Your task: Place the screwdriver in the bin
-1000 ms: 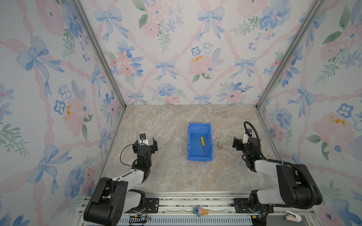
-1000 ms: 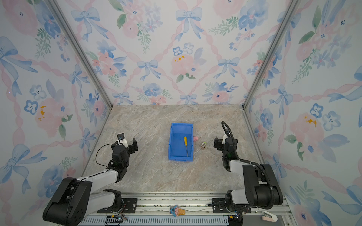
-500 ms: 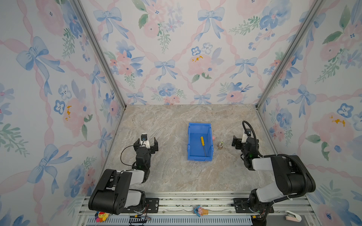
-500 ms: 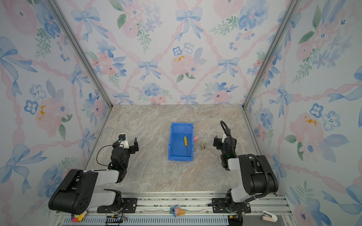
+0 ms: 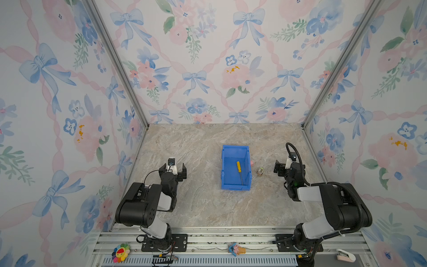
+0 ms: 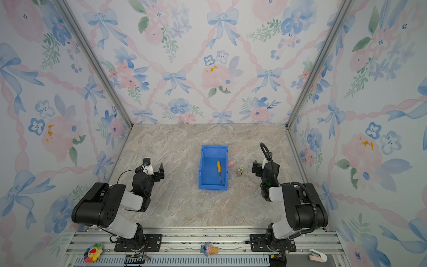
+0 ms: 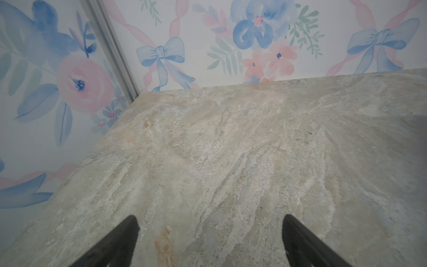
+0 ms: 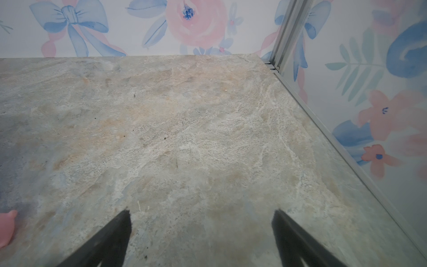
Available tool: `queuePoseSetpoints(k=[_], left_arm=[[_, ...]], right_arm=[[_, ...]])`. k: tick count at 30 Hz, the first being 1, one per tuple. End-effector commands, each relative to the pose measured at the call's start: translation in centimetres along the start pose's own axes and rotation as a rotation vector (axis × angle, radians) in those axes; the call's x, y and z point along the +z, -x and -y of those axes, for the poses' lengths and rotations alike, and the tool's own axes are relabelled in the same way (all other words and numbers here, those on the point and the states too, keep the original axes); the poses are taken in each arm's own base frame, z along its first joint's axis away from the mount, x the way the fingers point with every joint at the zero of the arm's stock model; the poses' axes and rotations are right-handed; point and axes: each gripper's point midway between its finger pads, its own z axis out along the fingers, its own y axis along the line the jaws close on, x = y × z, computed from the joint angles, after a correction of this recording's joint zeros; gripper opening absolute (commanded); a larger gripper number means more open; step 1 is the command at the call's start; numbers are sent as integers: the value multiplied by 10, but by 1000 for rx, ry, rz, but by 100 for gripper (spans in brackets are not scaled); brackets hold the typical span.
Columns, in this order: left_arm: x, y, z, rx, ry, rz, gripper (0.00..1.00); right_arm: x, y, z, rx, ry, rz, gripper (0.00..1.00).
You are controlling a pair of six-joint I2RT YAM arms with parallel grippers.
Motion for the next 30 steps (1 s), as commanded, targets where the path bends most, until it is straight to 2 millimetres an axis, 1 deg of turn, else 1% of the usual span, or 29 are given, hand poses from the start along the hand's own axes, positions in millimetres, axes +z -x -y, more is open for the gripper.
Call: queuePoseSetpoints(k=[1, 30], left_arm=[[8, 7, -11, -52, 39, 8, 98], [7, 7, -10, -49, 38, 10, 98]], right_arm=[[4, 12, -2, -2, -6, 33, 97], [4, 13, -2, -8, -13, 36, 97]])
